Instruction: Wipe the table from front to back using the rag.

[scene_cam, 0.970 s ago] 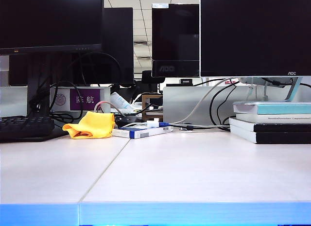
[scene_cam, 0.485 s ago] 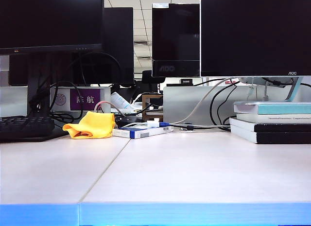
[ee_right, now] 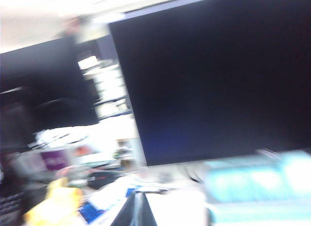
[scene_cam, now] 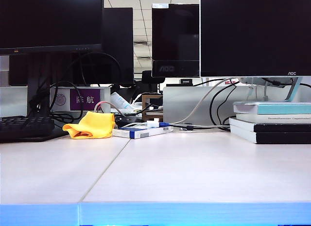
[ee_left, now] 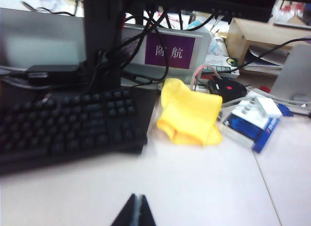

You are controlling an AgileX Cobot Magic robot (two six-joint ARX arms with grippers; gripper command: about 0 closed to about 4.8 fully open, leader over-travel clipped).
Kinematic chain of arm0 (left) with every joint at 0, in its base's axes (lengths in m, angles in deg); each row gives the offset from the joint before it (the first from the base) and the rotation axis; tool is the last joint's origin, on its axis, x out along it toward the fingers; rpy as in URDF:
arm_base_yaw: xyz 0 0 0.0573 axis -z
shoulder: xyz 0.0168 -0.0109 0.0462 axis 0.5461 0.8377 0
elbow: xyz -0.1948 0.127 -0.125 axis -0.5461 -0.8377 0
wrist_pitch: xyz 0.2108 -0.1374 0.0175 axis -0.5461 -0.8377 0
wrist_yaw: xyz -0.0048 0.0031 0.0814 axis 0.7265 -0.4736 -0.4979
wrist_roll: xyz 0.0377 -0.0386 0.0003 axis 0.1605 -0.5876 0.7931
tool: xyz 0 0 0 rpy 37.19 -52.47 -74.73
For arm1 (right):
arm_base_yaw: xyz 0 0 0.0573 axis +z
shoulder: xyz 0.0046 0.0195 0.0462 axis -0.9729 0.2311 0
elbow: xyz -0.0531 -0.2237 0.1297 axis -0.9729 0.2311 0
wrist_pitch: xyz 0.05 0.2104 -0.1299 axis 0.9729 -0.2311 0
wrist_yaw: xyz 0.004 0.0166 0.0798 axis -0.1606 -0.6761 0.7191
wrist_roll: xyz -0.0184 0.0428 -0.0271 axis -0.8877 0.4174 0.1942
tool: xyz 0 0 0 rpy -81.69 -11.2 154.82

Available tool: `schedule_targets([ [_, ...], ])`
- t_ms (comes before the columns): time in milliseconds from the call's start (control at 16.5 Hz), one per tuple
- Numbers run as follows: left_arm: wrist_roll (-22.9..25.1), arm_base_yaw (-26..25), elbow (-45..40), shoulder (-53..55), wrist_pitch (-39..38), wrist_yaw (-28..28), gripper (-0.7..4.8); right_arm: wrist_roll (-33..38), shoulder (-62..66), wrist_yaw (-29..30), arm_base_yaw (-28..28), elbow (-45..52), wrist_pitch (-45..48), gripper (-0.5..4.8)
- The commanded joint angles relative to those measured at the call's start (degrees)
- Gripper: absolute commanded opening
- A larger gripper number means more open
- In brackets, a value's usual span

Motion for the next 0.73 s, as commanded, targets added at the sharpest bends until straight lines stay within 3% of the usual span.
schedule_targets([
  [61,1.4,2.1,8.0,10.3,0.7,0.4,-0.06,-2.2,8.3,5.5,2.4,-6.1,0.3,-0.02],
  [242,5.7,6.7,15.2,19.8,0.6,0.2,-0.06,-5.7,14.9,2.6,13.4,-7.9,0.8,-0.02],
  [424,5.9,8.7,18.0,27.3,2.3,0.7,-0.06,-12.3,20.8,-8.8,30.5,-7.9,0.3,-0.02],
  [485,5.9,9.2,18.0,30.6,4.5,2.6,-0.06,-12.9,23.3,-13.2,37.2,-7.9,1.1,-0.01],
  [667,6.1,9.1,18.0,39.5,15.5,7.4,-0.05,-12.9,26.6,-13.9,45.4,-7.9,3.7,-0.01],
  [727,6.1,9.3,18.0,44.1,21.0,7.6,0.50,-12.9,26.9,-13.9,47.3,-7.9,4.1,-0.01],
])
